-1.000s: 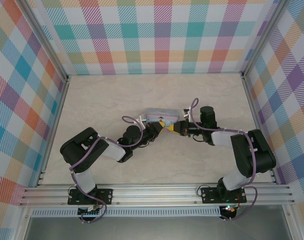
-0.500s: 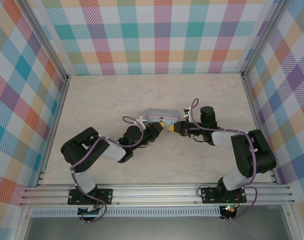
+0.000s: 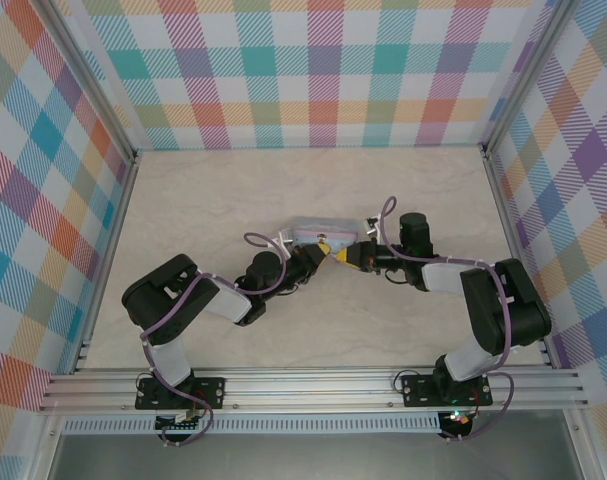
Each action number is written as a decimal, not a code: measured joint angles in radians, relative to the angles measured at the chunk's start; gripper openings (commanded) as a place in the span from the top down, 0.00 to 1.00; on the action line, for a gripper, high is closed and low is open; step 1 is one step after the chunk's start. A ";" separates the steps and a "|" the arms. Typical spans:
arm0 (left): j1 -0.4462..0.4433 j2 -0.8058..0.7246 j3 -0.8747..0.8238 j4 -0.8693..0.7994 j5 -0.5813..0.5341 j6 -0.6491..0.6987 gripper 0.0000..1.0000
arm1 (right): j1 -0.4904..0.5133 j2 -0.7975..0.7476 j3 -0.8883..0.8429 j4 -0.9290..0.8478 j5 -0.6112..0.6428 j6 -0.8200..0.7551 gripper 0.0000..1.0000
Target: Unlock the padlock with the key
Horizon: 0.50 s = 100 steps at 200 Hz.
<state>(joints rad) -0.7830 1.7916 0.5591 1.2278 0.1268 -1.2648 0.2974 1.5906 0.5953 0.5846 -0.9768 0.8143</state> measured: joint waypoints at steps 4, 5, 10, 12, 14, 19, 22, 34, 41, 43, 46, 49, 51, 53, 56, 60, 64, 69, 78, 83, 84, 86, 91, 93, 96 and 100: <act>0.000 0.000 0.000 0.000 -0.002 -0.001 1.00 | 0.000 0.006 0.000 0.011 0.000 0.003 0.99; 0.000 0.000 0.000 0.000 -0.003 -0.002 1.00 | 0.000 0.007 0.000 0.013 0.000 0.005 0.99; 0.001 0.000 0.000 0.000 -0.006 -0.004 1.00 | 0.000 0.015 0.000 0.026 -0.001 0.012 1.00; 0.001 0.000 0.000 -0.001 -0.007 -0.005 1.00 | 0.000 0.018 0.000 0.032 -0.001 0.015 0.99; 0.001 0.000 0.000 -0.001 -0.008 -0.004 1.00 | 0.000 0.021 0.000 0.039 -0.002 0.018 0.99; 0.001 0.000 0.000 -0.001 -0.011 -0.005 1.00 | 0.000 0.028 0.000 0.053 -0.003 0.023 1.00; 0.001 0.000 0.000 -0.002 -0.013 -0.007 1.00 | 0.000 0.033 0.000 0.063 -0.004 0.029 1.00; 0.003 0.000 0.000 -0.003 -0.018 -0.008 1.00 | 0.000 0.053 0.000 0.101 -0.007 0.047 1.00; 0.005 0.000 0.000 -0.003 -0.021 -0.011 1.00 | 0.000 0.064 0.000 0.125 -0.009 0.058 1.00; 0.005 0.000 0.000 -0.003 -0.021 -0.011 1.00 | 0.000 0.066 0.000 0.130 -0.010 0.060 1.00; 0.006 0.000 0.000 -0.004 -0.021 -0.012 1.00 | 0.000 0.071 0.000 0.140 -0.010 0.063 1.00; 0.006 0.000 0.000 -0.004 -0.021 -0.012 1.00 | 0.000 0.075 0.000 0.150 -0.012 0.070 1.00; 0.007 0.000 0.000 -0.004 -0.022 -0.013 1.00 | 0.000 0.078 0.000 0.156 -0.012 0.071 1.00; 0.007 0.000 0.000 -0.004 -0.023 -0.015 1.00 | 0.001 0.081 0.000 0.163 -0.012 0.075 1.00; 0.007 0.000 0.000 -0.004 -0.025 -0.015 1.00 | 0.001 0.084 0.000 0.172 -0.013 0.081 1.00; 0.007 0.000 0.000 -0.005 -0.028 -0.016 1.00 | 0.001 0.089 0.000 0.183 -0.013 0.087 1.00; 0.007 0.000 0.000 -0.005 -0.030 -0.018 1.00 | 0.002 0.092 0.000 0.192 -0.013 0.091 1.00; 0.008 0.000 0.000 -0.004 -0.034 -0.019 1.00 | 0.002 0.097 0.000 0.203 -0.013 0.097 1.00; 0.007 0.000 0.000 -0.005 -0.040 -0.023 1.00 | 0.005 0.102 0.000 0.216 -0.012 0.103 1.00; 0.008 0.000 0.000 -0.005 -0.043 -0.023 1.00 | 0.007 0.103 0.000 0.219 -0.011 0.106 1.00; 0.008 0.000 0.000 -0.005 -0.043 -0.023 1.00 | 0.007 0.103 0.000 0.219 -0.011 0.107 1.00; 0.008 0.000 0.000 -0.005 -0.044 -0.024 1.00 | 0.008 0.103 0.000 0.220 -0.010 0.106 1.00; 0.008 0.000 0.000 -0.005 -0.048 -0.026 1.00 | 0.010 0.104 0.000 0.222 -0.006 0.108 1.00; 0.008 0.000 0.000 -0.005 -0.050 -0.026 1.00 | 0.011 0.104 0.000 0.223 -0.005 0.109 1.00; 0.008 0.000 0.000 -0.005 -0.052 -0.026 1.00 | 0.012 0.104 0.000 0.223 -0.002 0.109 1.00; 0.008 0.000 0.000 -0.005 -0.056 -0.026 1.00 | 0.015 0.104 0.000 0.223 0.001 0.109 1.00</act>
<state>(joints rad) -0.7753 1.7916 0.5591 1.2232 0.0708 -1.2911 0.3122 1.6943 0.5957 0.8078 -0.9756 0.9237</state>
